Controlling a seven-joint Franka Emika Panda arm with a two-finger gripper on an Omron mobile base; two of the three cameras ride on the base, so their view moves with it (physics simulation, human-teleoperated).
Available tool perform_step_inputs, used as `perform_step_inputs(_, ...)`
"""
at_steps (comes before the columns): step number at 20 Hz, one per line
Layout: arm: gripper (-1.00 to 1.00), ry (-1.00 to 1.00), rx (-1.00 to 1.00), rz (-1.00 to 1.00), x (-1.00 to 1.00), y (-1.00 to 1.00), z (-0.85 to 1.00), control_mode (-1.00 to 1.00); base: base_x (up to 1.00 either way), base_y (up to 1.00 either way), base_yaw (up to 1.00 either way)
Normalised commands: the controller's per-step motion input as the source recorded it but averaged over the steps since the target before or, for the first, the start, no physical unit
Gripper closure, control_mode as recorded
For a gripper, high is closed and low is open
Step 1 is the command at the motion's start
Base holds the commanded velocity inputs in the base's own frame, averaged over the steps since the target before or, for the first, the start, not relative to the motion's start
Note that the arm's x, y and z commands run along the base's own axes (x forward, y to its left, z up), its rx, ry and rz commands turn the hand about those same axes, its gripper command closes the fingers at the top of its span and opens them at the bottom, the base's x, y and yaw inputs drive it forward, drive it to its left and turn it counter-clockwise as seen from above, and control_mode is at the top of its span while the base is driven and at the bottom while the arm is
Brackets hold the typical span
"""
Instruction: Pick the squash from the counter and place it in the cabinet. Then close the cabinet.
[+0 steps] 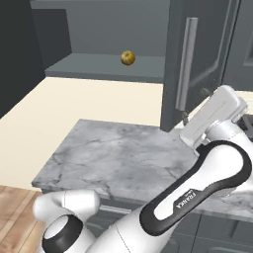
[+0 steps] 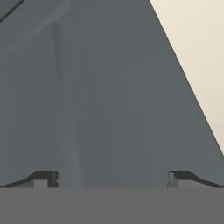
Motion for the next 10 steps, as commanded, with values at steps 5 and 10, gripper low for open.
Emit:
perform_step_inputs(5,-1.0,0.06,0.0,0.01,0.9,0.53,0.35,-1.0,0.0,0.0,0.0)
perform_step_inputs(10,-1.0,0.08,0.0,0.0,1.0,0.65,0.0,-1.0,0.0,0.0,0.0)
